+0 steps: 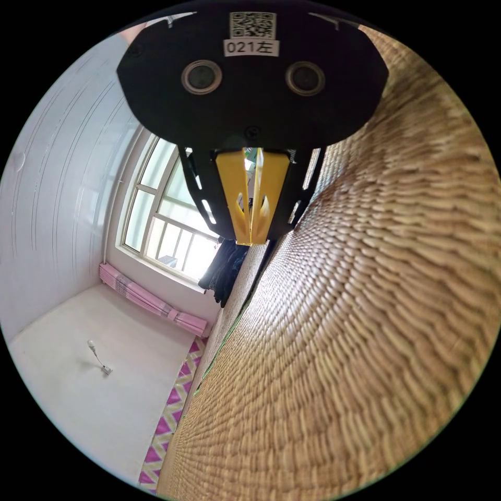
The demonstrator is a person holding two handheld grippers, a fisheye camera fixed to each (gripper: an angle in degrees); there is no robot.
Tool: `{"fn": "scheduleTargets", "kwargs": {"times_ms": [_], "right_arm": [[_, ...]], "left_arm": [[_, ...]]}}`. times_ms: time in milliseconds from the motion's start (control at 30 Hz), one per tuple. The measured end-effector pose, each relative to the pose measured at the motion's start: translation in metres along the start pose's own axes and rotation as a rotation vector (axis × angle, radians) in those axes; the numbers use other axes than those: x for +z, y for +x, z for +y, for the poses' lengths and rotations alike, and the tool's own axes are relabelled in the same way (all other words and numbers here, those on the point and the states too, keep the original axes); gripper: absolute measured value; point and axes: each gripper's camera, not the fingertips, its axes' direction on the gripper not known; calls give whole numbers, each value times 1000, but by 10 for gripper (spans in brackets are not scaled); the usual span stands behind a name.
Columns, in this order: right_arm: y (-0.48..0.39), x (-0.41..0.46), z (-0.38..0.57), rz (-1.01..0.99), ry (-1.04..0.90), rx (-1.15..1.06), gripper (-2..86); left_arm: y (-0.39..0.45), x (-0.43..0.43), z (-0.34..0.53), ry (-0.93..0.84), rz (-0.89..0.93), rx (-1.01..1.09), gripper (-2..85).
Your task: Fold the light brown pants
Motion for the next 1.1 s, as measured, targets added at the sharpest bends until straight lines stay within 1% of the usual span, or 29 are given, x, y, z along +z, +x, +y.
{"fn": "scheduleTargets", "kwargs": {"times_ms": [1100], "right_arm": [[8,10,4,0,0,0,-6]], "left_arm": [[-5,5,5,-1,0,0,-9]]}}
